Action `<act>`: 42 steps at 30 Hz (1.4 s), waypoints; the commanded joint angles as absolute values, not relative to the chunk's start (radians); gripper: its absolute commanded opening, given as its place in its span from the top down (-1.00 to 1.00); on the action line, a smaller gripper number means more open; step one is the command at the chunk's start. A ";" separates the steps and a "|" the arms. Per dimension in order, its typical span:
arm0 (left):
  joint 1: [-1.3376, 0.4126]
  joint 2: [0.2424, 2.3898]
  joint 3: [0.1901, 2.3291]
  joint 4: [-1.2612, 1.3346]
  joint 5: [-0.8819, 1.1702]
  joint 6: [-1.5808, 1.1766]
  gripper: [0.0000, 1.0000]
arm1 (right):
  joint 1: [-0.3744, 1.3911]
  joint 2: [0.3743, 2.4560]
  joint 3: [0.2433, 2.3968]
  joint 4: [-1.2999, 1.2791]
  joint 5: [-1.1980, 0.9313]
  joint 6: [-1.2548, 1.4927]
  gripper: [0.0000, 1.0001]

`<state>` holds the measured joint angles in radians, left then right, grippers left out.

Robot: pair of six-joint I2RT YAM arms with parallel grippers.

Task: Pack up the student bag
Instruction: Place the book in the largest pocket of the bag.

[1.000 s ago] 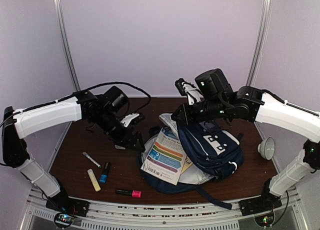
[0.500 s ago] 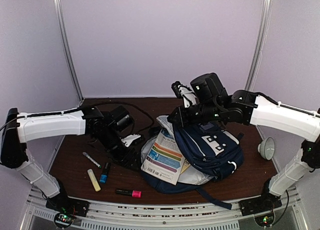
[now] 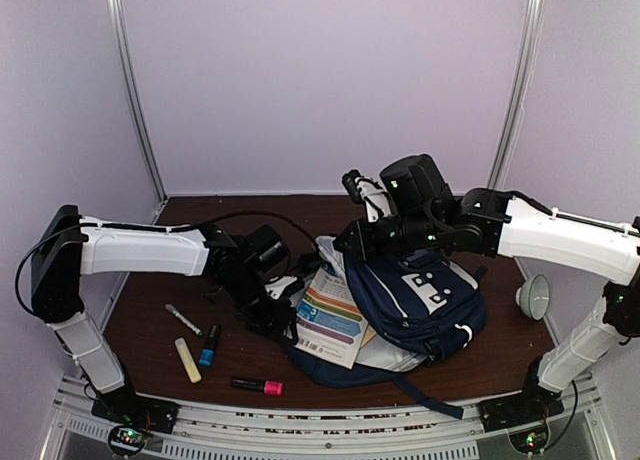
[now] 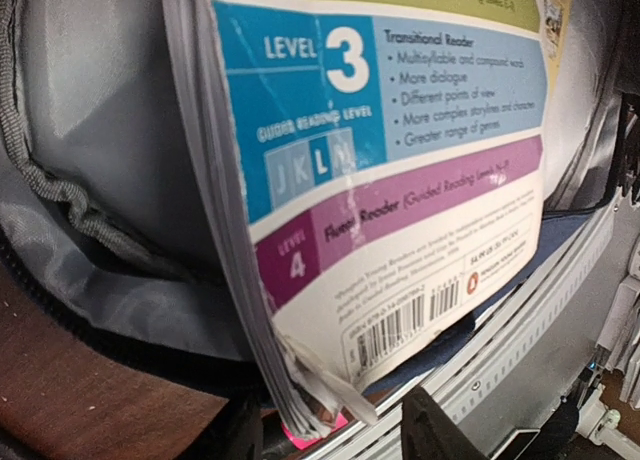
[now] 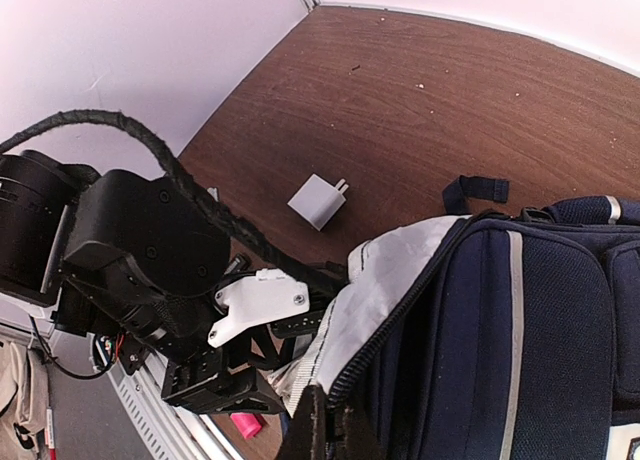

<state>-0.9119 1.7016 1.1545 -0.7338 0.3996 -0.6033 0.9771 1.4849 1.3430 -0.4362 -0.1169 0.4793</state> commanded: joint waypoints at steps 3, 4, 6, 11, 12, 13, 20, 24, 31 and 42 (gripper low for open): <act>-0.926 1.716 1.188 -0.680 0.414 -0.607 0.15 | 0.977 1.437 1.336 -0.337 -0.115 0.483 1.00; -0.927 1.718 1.191 -0.677 0.420 -0.609 0.18 | 0.976 1.438 1.334 -0.335 -0.115 0.482 1.00; -0.932 1.724 1.195 -0.668 0.429 -0.612 0.30 | 0.977 1.440 1.333 -0.333 -0.117 0.483 1.00; -0.946 1.739 1.216 -0.665 0.434 -0.619 0.77 | 0.976 1.441 1.329 -0.337 -0.118 0.484 1.00; -0.948 1.742 1.221 -0.665 0.437 -0.622 0.92 | 0.977 1.438 1.327 -0.336 -0.118 0.484 1.00; -0.950 1.744 1.226 -0.668 0.439 -0.624 1.00 | 0.977 1.437 1.325 -0.336 -0.118 0.485 1.00; -0.979 1.740 1.302 -0.738 0.381 -0.600 1.00 | 0.976 1.418 1.312 -0.344 -0.114 0.485 1.00; -0.984 1.744 1.356 -0.818 0.240 -0.571 1.00 | 0.975 1.401 1.293 -0.341 -0.100 0.485 1.00; -0.983 1.749 1.428 -0.794 0.073 -0.529 1.00 | 0.975 1.370 1.268 -0.347 -0.077 0.485 1.00; -0.975 1.847 1.551 -0.640 0.016 -0.492 1.00 | 0.975 1.346 1.246 -0.354 -0.052 0.488 1.00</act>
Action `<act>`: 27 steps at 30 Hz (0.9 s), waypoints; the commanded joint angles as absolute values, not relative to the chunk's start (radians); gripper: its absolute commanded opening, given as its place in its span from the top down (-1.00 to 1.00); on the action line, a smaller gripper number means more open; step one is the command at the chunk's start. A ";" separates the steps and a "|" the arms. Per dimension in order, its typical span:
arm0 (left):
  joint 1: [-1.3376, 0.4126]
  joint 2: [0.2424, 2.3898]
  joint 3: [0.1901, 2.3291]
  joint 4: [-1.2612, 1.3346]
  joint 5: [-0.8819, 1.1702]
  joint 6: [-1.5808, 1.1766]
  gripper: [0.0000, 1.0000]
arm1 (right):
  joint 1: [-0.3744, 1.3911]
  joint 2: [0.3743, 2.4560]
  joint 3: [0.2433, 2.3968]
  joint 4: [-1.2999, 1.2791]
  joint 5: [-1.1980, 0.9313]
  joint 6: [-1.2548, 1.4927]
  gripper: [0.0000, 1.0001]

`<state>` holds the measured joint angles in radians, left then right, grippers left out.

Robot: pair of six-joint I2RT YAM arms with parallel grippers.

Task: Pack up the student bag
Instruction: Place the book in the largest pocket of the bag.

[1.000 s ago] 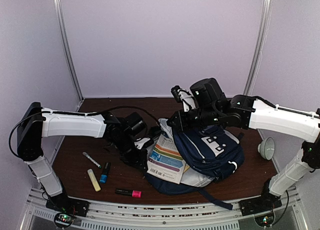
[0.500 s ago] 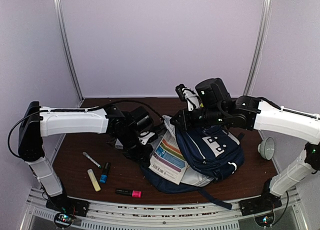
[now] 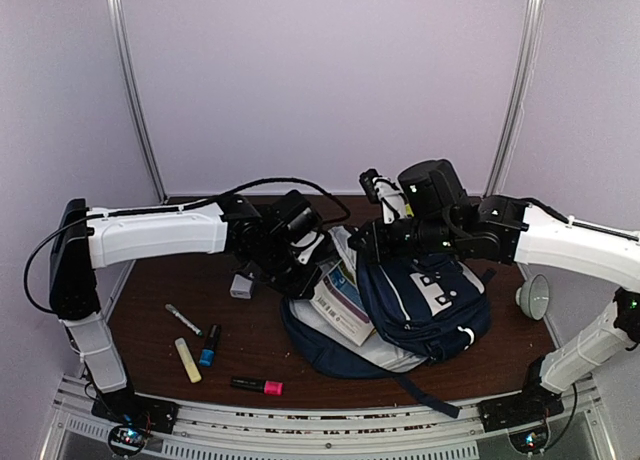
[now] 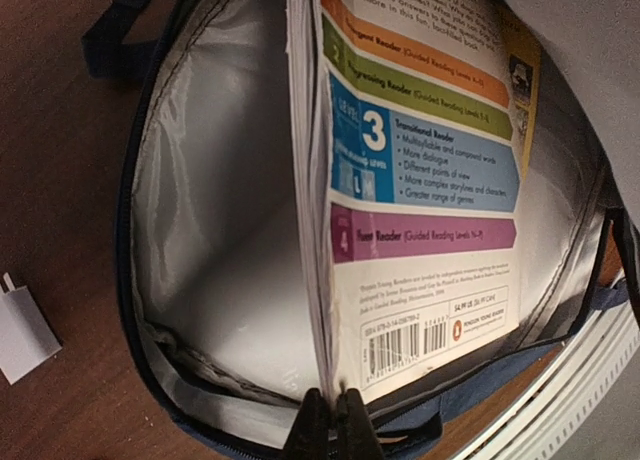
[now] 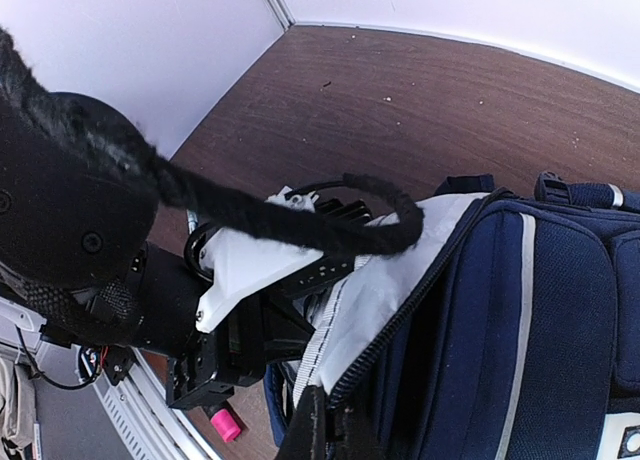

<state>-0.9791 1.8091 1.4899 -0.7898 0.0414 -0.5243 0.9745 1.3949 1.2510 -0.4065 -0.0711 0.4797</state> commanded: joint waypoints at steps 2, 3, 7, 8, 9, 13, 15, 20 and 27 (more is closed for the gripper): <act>-0.971 1.871 1.562 -0.618 0.039 -0.489 1.00 | 0.974 1.344 1.244 -0.355 -0.049 0.489 1.00; -0.966 1.881 1.564 -0.601 0.049 -0.489 1.00 | 0.975 1.344 1.242 -0.353 -0.047 0.488 1.00; -0.928 1.926 1.569 -0.533 0.112 -0.517 1.00 | 0.973 1.341 1.241 -0.339 -0.049 0.493 1.00; -0.920 1.936 1.570 -0.515 0.144 -0.522 1.00 | 0.974 1.340 1.240 -0.336 -0.052 0.495 1.00; -0.915 1.940 1.575 -0.498 0.178 -0.522 1.00 | 0.974 1.338 1.240 -0.335 -0.056 0.495 1.00; -0.926 1.937 1.574 -0.469 0.279 -0.520 1.00 | 0.974 1.328 1.244 -0.350 -0.042 0.492 1.00; -0.931 1.920 1.546 -0.468 0.283 -0.514 0.88 | 0.972 1.323 1.239 -0.345 -0.039 0.492 1.00; -0.931 1.784 1.397 -0.469 0.177 -0.502 -0.36 | 0.971 1.328 1.234 -0.332 -0.041 0.494 1.00; -0.931 1.586 1.291 -0.608 -0.073 -0.471 -0.95 | 0.969 1.325 1.216 -0.304 -0.002 0.520 1.00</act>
<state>-0.9287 1.7035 1.3327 -0.5598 0.1097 -0.4984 0.9680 1.3682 1.2179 -0.4107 -0.0360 0.5022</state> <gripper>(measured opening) 0.951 0.024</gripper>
